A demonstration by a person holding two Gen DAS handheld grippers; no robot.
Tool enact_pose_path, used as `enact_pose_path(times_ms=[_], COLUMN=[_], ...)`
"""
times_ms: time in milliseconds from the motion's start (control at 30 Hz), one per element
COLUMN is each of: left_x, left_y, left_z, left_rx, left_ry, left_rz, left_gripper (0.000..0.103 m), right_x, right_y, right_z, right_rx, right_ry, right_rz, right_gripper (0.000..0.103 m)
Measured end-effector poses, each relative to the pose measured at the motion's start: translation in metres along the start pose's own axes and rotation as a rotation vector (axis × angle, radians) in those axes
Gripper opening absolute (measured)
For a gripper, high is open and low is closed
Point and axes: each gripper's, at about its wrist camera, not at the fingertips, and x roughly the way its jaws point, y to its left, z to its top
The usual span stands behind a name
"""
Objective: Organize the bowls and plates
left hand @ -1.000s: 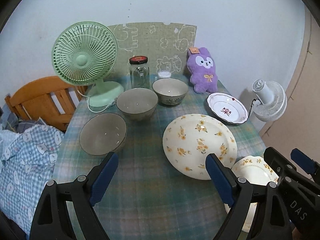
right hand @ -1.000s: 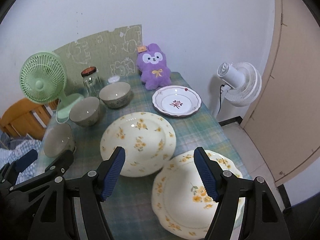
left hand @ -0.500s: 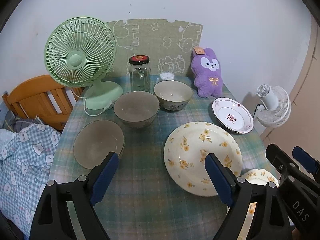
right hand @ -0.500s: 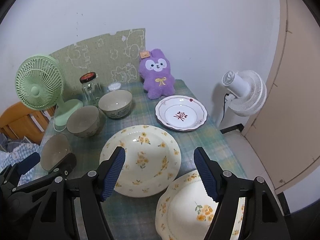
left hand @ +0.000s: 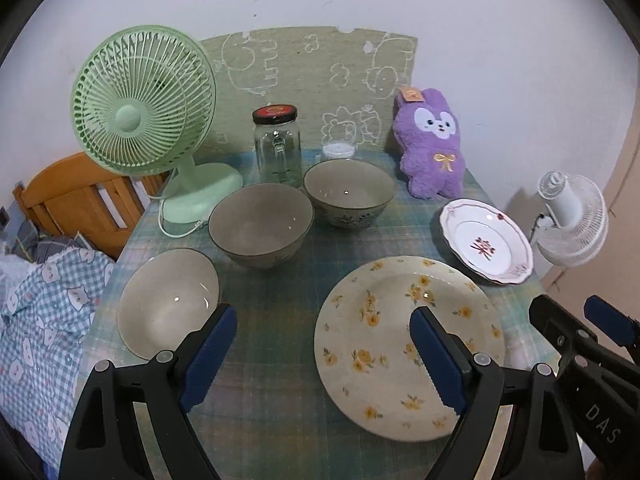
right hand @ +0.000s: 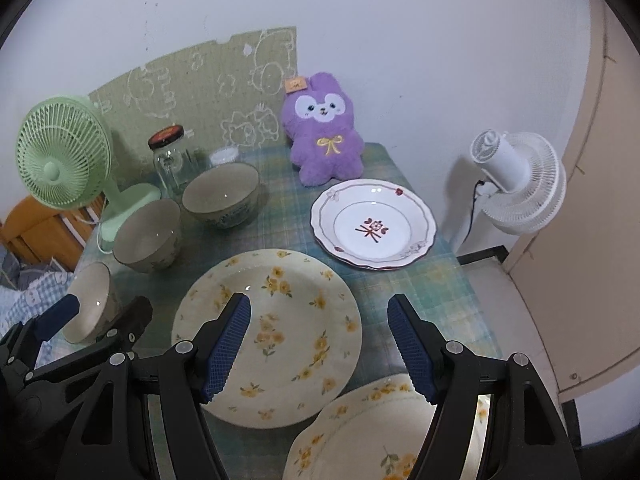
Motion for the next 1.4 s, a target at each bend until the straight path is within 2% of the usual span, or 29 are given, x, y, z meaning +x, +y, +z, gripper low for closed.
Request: enact_pose_path(times_ms=[367,500,900,967,1033,1300,1400], left_x=[0.038,0.052,0.090,0.094,0.098,0.109,0.111], left_y=[-0.017,-0.024,-0.030,-0.031,-0.030,-0.030,-0.029], left_z=[0.000,-0.003,-0.017,-0.019,-0.021,-0.023,-0.024], left_rx=[-0.022,-0.019,-0.014,-0.013,-0.015,-0.014,-0.016], left_ry=[0.051,0.074,0.152,0.166,0.174,0.208,0.218], left_rz=[0.019,0.015,0.063,0.067,0.074,0.085,0.096], left_gripper=[0.088,0.084,0.079,0.078,0.070,0.061,0.057], right_x=[0.043,0.059,0.104,0.109,0.115,0.132,0.136], right_y=[-0.013,-0.017,-0.019,-0.018,-0.018,-0.015,-0.015], right_z=[0.005,0.004,-0.002,-0.002,-0.003,-0.006,-0.008], right_rx=[-0.040,-0.058,-0.072,-0.071,-0.070,-0.073,-0.072], right_ry=[0.035,0.049,0.138,0.149,0.156,0.197,0.207], right_rz=[0.014,0.020,0.054,0.056,0.050,0.060,0.056], right_gripper=[0.074,0.074,0.074,0.074,0.074,0.064,0.055])
